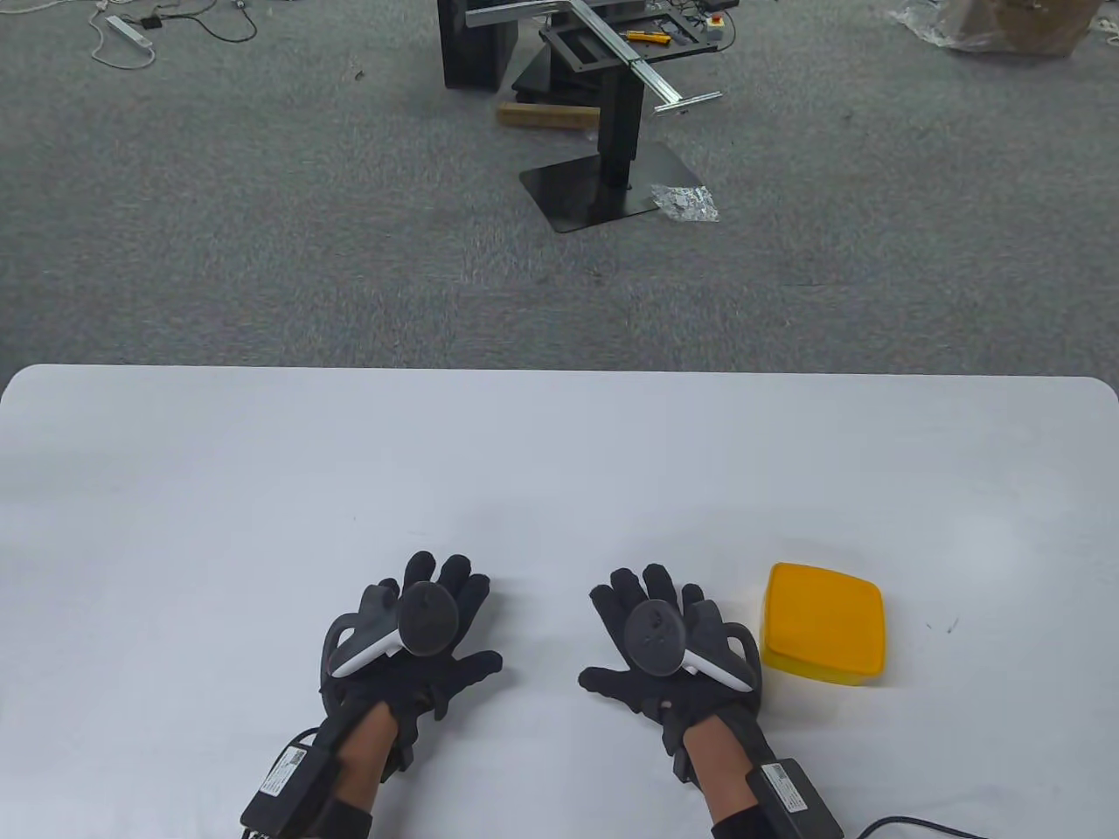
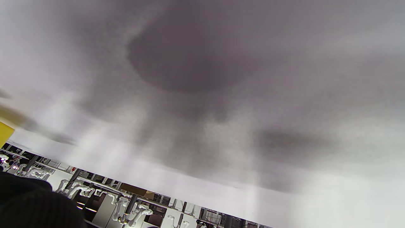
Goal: Remove lid from plastic food container
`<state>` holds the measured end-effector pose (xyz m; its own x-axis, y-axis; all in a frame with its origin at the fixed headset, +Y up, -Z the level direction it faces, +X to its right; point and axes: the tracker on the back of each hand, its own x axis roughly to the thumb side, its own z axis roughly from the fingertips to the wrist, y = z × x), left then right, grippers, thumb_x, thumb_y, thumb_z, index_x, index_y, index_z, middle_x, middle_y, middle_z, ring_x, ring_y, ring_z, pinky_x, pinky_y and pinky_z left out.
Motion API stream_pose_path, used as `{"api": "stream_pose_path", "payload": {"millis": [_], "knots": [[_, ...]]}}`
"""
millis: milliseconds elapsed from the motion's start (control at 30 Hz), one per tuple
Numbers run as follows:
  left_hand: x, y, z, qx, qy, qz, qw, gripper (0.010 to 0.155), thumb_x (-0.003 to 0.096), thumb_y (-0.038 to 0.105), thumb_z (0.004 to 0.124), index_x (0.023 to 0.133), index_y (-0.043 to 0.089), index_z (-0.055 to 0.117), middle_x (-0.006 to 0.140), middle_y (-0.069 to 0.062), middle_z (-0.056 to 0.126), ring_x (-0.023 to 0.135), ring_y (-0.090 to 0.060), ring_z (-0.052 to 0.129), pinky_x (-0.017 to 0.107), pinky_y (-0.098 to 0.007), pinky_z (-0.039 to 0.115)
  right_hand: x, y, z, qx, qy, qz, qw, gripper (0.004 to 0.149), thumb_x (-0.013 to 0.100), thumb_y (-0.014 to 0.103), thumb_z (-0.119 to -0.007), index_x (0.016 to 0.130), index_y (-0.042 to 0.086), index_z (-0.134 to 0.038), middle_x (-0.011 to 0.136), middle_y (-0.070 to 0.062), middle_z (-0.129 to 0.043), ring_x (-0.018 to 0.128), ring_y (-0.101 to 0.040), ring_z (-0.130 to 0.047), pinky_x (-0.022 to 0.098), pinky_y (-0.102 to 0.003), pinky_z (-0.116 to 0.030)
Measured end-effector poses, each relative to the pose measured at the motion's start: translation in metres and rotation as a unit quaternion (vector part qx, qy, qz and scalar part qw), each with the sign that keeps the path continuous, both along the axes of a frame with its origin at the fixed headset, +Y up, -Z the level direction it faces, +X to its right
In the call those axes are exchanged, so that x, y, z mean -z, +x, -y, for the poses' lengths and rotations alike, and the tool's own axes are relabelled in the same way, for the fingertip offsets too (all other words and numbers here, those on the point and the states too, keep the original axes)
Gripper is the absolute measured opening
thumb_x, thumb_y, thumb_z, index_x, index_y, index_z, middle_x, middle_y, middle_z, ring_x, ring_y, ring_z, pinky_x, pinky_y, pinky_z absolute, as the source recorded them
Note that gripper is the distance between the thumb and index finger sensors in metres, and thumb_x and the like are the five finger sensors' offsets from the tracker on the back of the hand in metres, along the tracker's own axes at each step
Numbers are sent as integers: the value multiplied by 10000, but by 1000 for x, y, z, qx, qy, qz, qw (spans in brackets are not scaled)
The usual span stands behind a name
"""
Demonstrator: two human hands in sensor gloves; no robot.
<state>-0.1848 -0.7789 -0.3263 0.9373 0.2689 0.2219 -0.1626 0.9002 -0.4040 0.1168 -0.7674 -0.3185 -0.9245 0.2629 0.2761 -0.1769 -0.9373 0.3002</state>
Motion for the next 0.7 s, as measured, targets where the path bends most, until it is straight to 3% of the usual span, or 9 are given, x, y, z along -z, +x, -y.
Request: {"api": "stream_pose_path", "payload": {"millis": [167, 300, 500, 700], "knots": [[0, -2, -1, -12, 0, -1, 1000, 948, 388, 753, 665, 1150, 411, 215, 1171, 175, 50, 1089, -259, -69, 781, -626, 127, 0, 47, -30, 46, 31, 85, 995, 973, 434, 722, -770, 1156, 359, -228, 1243, 6, -135, 1106, -379, -37, 786, -683, -149], [1, -3, -1, -21, -2, -1, 1000, 950, 387, 753, 665, 1150, 413, 214, 1173, 172, 48, 1091, -264, -68, 783, -628, 130, -6, 99, -43, 70, 14, 168, 983, 1021, 407, 691, -857, 1156, 380, -235, 1246, 22, -105, 1106, -378, 6, 792, -697, -117], [1, -4, -1, -32, -12, -3, 999, 957, 384, 753, 668, 1151, 411, 207, 1173, 170, 41, 1093, -269, -71, 787, -631, 132, -5, 161, -34, 92, -45, 247, 963, 1113, 361, 648, -957, 1156, 392, -222, 1239, 14, -42, 1082, -408, 64, 777, -718, -78], [1, -15, -5, -67, -12, -9, 998, 966, 382, 754, 674, 1153, 403, 211, 1175, 159, 43, 1093, -285, -63, 785, -643, 144, 26, 188, -16, 42, -145, 270, 951, 1186, 306, 656, -974, 1127, 430, -148, 1214, 28, 19, 1042, -419, 121, 746, -721, -31]]}}
